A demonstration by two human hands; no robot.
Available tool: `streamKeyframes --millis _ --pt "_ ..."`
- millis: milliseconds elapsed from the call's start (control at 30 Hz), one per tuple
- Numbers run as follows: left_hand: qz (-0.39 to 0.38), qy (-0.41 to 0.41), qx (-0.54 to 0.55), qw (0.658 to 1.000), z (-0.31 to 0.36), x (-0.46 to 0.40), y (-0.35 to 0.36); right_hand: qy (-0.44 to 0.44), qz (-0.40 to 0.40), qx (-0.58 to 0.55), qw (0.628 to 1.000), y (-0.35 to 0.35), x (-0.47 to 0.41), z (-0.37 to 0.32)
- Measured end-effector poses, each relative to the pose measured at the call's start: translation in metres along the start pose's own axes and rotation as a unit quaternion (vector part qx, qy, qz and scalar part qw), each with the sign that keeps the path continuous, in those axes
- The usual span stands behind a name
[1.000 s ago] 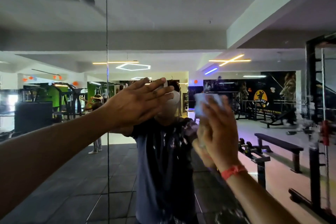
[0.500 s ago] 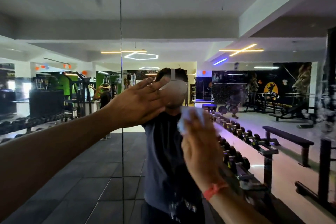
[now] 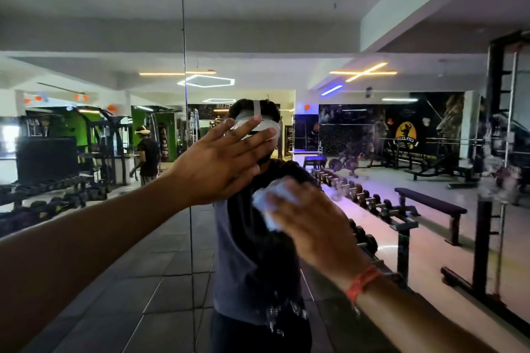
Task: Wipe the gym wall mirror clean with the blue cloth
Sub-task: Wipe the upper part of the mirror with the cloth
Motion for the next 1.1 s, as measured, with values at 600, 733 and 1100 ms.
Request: streamKeyframes --millis 600,733,1100 --pt "-0.030 0.020 0.007 0.999 0.005 0.002 0.006 0.137 0.053 -0.025 0.989 0.001 0.003 0.014" --pt "-0.013 0.018 0.013 1.000 0.010 0.000 0.008 0.038 0.011 0.049 0.998 -0.017 0.008 0.040" --pt "-0.011 0.019 0.023 0.999 0.028 -0.021 0.012 0.150 0.075 -0.005 0.986 -0.025 0.019 0.067"
Point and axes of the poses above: each hand's wrist, its own x-axis away from the middle knuckle, its own y-axis out of the palm, z = x × y, the point moved 5 cm from there along -x, towards the middle knuckle, and after that the axes turned 13 degrees about y, right-handed, at the moved point
